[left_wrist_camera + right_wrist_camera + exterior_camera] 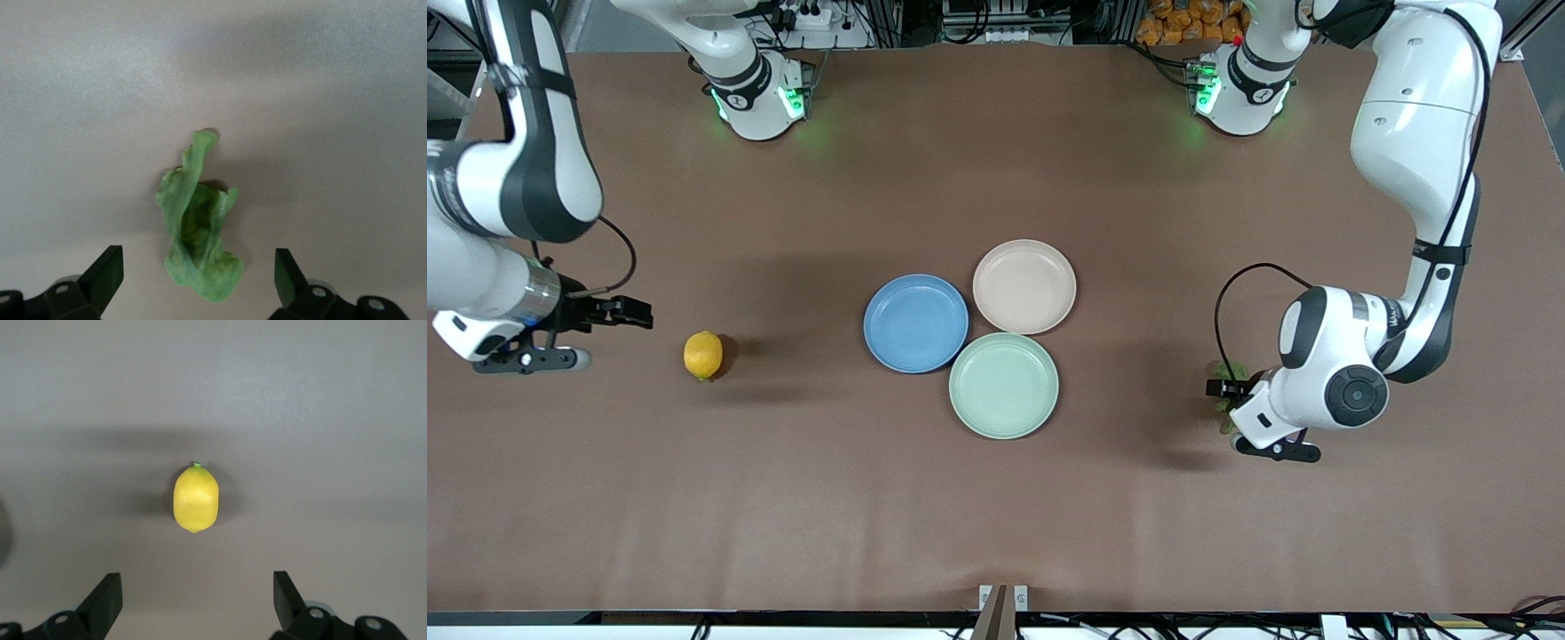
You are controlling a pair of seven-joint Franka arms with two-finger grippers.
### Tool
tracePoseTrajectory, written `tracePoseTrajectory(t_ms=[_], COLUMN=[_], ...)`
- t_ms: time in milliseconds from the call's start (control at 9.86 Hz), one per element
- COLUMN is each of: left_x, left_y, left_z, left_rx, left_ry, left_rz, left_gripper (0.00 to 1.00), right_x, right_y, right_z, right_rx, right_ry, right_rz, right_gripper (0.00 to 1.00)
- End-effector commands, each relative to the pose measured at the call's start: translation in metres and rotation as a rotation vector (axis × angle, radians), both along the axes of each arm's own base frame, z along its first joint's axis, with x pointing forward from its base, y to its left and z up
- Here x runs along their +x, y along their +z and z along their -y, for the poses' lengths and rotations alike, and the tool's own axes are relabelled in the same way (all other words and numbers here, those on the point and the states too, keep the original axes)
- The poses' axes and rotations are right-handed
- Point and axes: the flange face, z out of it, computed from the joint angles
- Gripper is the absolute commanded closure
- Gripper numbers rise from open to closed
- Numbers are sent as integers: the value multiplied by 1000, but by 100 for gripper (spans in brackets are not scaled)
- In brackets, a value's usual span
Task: Place lemon and lettuce in plates
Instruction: 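Lower the left gripper onto the lettuce while the right gripper reaches the lemon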
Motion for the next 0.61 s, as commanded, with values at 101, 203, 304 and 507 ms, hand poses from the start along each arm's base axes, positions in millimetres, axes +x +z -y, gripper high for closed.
tracePoseTrajectory(t_ms=[101, 203, 304, 507], left_x=[-4, -5, -6, -6], left_y=[-19, -23, -29, -39], left_z=[0, 0, 0, 2], left_rx=[17, 17, 17, 18], left_ry=[-24, -23, -24, -33], left_rz=[-4, -5, -15, -6], left_gripper=[0, 0, 0, 0], right_x=[4, 4, -1, -7], right_y=[-30, -44, -62, -92], right_z=[4, 4, 3, 3], right_rx=[-17, -21, -23, -25], right_ry=[-116, -128, -136, -136], right_rz=[-22, -28, -5, 27], right_gripper=[0, 0, 0, 0])
